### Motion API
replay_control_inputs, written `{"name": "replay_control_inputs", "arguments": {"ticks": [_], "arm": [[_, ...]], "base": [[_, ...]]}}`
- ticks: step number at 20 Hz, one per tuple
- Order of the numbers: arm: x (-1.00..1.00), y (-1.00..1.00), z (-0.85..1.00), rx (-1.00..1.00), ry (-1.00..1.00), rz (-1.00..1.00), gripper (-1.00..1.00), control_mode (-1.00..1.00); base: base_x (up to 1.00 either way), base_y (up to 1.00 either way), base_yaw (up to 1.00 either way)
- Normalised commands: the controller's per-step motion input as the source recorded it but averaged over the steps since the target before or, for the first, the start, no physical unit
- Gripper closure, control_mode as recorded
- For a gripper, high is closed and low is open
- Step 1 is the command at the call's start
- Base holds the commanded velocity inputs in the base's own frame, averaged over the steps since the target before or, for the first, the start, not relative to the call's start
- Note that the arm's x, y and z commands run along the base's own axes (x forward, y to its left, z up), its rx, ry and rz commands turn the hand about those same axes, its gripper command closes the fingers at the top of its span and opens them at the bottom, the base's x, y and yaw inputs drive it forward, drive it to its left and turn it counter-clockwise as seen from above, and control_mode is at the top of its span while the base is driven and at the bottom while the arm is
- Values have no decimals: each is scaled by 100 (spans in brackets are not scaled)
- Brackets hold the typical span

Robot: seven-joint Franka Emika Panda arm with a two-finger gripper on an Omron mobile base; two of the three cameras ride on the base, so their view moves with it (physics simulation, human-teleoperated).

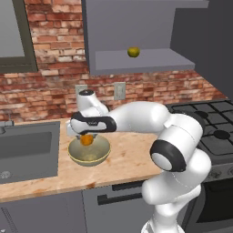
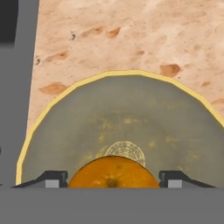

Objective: Pick the oranges from the cabinet and place them in one bowl. Pick the corn from the sink and place it in the other bowl.

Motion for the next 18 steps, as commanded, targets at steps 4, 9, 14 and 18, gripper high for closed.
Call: {"name": "replay_control_inputs", "arguments": {"ticks": [4,9,14,18], "arm": [[0,9,-8,0,-1,0,100,-100],[0,1,-23,0,0,0,100,-100],[-3,0,-6,0,0,0,100,-100],[-2,0,-13,0,0,0,100,-100]], "base": [[0,0,0],[0,0,0],[0,0,0],[0,0,0]]}}
